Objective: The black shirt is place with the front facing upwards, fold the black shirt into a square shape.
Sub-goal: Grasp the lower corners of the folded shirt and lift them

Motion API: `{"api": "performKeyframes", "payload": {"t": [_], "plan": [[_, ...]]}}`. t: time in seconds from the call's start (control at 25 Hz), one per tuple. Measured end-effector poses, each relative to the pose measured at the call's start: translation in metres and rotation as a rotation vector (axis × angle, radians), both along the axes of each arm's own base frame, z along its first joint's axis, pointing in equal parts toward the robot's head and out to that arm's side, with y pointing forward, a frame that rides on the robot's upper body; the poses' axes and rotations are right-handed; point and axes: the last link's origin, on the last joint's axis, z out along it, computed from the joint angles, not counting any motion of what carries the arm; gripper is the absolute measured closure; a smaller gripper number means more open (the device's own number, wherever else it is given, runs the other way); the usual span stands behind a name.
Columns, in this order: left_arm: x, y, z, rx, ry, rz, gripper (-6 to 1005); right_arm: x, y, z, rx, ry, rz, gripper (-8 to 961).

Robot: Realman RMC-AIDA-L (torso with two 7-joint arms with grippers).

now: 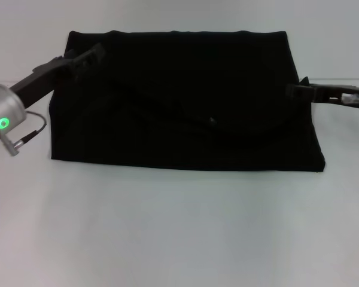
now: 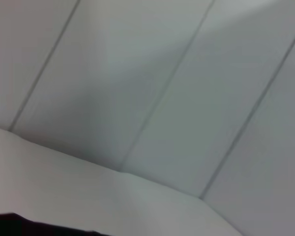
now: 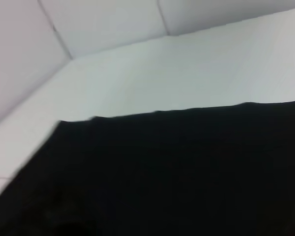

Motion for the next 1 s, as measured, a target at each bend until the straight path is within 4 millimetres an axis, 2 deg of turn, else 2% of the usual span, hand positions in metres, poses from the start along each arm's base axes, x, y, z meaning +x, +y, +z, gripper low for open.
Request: {"api": "performKeyframes", "payload": {"t": [0.2, 0.24, 0.32, 0.36, 0.4, 0.72, 0.92, 1.0], "plan": [[-0.008, -0.031, 0.012, -0.083, 0.039, -0.117, 159, 0.005, -0.026, 0.001, -0.065, 0.117, 0.044, 242], [-0.008, -0.031, 0.012, -0.083, 0.039, -0.117, 159, 0.007, -0.031, 0.000, -0.076, 0.134, 0.052, 241], [-0.015, -0.049, 0.019, -0.114, 0.095, -0.169, 160, 0.007, -0.042, -0.004, -0.099, 0.167, 0.091, 239], [-0.015, -0.049, 0.019, -0.114, 0.095, -0.169, 160, 0.006, -0.046, -0.007, -0.105, 0.175, 0.108, 237], [-0.025, -0.060, 0.022, -0.125, 0.143, -0.164, 160, 0.006, -0.049, -0.008, -0.108, 0.182, 0.123, 236], [-0.051, -0.072, 0.023, -0.176, 0.298, -0.088, 160, 0.002, -0.059, -0.008, -0.134, 0.202, 0.204, 227], [-0.068, -0.066, 0.012, -0.229, 0.450, -0.001, 159, 0.002, -0.055, -0.005, -0.120, 0.198, 0.194, 76], [-0.071, -0.060, 0.008, -0.246, 0.496, 0.023, 159, 0.001, -0.053, -0.005, -0.117, 0.199, 0.192, 76]]}}
